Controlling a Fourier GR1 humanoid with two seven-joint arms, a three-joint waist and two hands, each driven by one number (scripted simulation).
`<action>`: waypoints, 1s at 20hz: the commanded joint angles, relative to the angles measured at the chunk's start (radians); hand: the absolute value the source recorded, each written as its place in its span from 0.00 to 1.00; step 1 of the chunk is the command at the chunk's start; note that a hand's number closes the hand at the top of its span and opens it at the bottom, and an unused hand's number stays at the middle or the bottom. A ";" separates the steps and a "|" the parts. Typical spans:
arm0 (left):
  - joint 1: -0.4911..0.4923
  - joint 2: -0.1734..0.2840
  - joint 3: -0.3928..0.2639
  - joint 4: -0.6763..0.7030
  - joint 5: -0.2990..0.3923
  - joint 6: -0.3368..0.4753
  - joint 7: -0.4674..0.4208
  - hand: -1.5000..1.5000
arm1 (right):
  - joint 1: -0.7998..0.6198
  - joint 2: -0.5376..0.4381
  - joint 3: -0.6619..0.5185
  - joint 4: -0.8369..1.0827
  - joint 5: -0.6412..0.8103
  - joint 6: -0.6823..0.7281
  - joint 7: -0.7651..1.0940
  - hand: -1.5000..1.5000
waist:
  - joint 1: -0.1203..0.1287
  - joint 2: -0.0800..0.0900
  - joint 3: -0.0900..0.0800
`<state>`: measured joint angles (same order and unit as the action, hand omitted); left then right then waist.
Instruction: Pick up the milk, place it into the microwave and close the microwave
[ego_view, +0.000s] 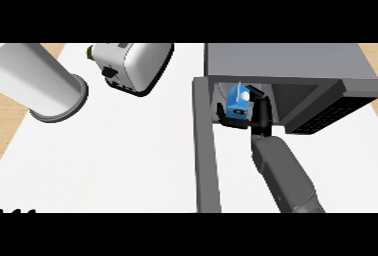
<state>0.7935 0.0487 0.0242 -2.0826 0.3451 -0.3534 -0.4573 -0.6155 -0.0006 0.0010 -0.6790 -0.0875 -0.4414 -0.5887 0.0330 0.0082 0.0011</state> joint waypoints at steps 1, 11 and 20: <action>0.005 0.010 0.013 0.028 0.001 -0.033 -0.021 0.00 | -0.145 -0.033 -0.058 0.200 0.021 -0.038 -0.032 1.00 | 0.012 0.004 0.000; -0.034 0.004 -0.008 0.015 -0.020 -0.025 0.000 0.00 | -0.220 -0.110 -0.095 0.453 0.068 -0.090 -0.155 1.00 | 0.053 0.027 0.003; -0.050 0.033 0.008 0.052 0.002 -0.069 -0.008 0.00 | -0.307 -0.181 -0.076 0.514 0.129 -0.205 -0.201 1.00 | 0.086 0.041 0.004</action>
<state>0.7425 0.0745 0.0318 -2.0345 0.3468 -0.4110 -0.4640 -0.9084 -0.1620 -0.0759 -0.1900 0.0240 -0.5966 -0.7524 0.1065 0.0433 0.0041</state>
